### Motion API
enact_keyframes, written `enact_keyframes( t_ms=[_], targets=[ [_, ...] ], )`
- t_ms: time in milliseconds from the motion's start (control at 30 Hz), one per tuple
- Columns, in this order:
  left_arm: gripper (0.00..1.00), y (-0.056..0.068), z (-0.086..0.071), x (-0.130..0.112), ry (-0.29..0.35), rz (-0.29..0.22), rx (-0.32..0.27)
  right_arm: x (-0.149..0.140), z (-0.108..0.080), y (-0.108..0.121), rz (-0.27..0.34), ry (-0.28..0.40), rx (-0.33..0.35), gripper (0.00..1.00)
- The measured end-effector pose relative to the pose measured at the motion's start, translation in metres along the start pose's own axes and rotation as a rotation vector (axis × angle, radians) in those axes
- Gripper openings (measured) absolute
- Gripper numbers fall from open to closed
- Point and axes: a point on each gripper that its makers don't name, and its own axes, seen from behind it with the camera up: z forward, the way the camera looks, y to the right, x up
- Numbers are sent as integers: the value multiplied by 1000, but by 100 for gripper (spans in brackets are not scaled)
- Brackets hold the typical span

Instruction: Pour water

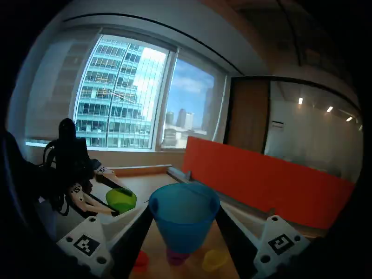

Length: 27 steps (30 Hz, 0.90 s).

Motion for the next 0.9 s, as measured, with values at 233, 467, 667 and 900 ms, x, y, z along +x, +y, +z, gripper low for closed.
enact_keyframes(
  t_ms=[233,467,667,900],
  targets=[
    [88,-6,2,-7,-20,6,17,-15,-13,10,20,-14,-20,90],
    [88,-9,7,-13,-45,10,22,-26,-18,15,38,-18,-24,90],
    [88,-11,12,-23,-82,16,22,-41,-20,16,49,-36,-20,90],
    [88,-13,18,-36,-125,23,17,-59,-20,20,48,-66,-19,91]
  ],
)
